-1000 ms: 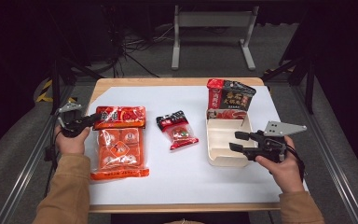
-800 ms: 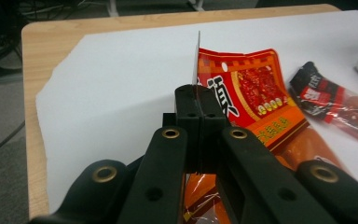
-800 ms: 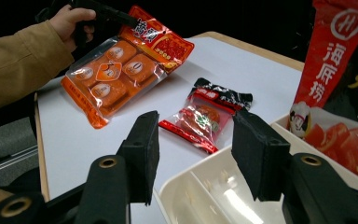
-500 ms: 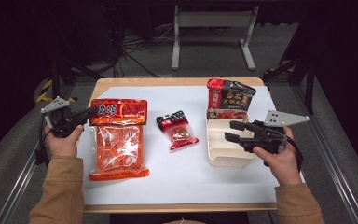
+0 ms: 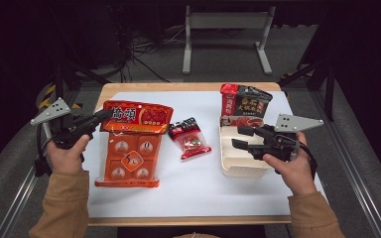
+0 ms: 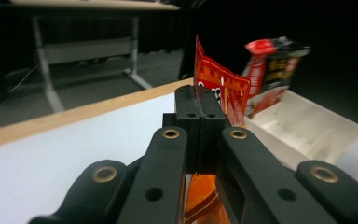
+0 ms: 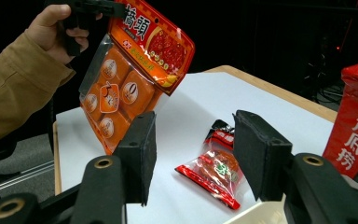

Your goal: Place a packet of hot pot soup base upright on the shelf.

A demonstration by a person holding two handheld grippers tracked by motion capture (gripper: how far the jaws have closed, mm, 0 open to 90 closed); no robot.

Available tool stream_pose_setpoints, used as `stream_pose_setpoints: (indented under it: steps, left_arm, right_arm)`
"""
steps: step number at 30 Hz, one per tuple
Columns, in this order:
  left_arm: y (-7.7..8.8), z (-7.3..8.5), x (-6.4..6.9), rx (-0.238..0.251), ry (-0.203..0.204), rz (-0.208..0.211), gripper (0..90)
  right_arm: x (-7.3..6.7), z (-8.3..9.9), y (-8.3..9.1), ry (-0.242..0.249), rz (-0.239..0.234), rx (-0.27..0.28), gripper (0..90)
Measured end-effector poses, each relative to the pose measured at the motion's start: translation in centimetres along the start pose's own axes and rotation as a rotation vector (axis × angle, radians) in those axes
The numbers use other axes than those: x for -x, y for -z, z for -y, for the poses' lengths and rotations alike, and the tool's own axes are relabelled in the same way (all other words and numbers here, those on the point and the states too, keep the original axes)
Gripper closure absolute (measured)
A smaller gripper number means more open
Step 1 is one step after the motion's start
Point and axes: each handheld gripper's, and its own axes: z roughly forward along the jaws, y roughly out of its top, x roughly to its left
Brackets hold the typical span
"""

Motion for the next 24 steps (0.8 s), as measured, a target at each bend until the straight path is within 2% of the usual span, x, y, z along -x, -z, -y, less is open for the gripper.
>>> stream_pose_setpoints:
  steps: [3, 4, 5, 7, 8, 10, 12, 15, 24]
  left_arm:
    - [0.0, -0.6, 1.3, 0.004, -0.043, 0.038, 90.0]
    - [0.0, -0.6, 1.3, 0.004, -0.043, 0.038, 90.0]
    - [0.1, -0.9, 2.1, 0.012, -0.063, 0.068, 90.0]
    - [0.1, -1.0, 2.3, 0.014, -0.063, 0.08, 90.0]
    - [0.3, -1.1, 2.8, 0.016, -0.077, 0.105, 90.0]
    - [0.3, -1.2, 2.9, 0.016, -0.083, 0.11, 90.0]
    - [0.5, -1.3, 3.5, 0.018, -0.096, 0.132, 90.0]
    - [0.7, -1.3, 3.8, 0.017, -0.096, 0.155, 90.0]
    - [1.0, -1.5, 5.0, 0.02, -0.126, 0.18, 90.0]
  right_arm:
    - [-0.1, -0.1, -0.2, 0.001, -0.009, 0.006, 49.4]
    - [-0.2, -0.1, -0.4, -0.002, -0.013, 0.004, 49.4]
    - [-0.3, -0.1, -0.6, 0.0, -0.016, 0.003, 49.3]
    - [-0.4, -0.1, -0.8, -0.001, -0.022, 0.003, 49.3]
    - [-0.6, -0.1, -1.3, 0.002, -0.031, -0.001, 49.2]
    - [-0.6, -0.1, -1.5, 0.003, -0.038, -0.001, 49.0]
    - [-0.9, -0.1, -2.4, 0.007, -0.052, 0.006, 47.4]
    - [-1.1, 0.0, -3.3, 0.006, -0.063, 0.016, 44.9]
    - [-1.9, 0.4, -5.9, 0.01, -0.093, 0.042, 41.1]
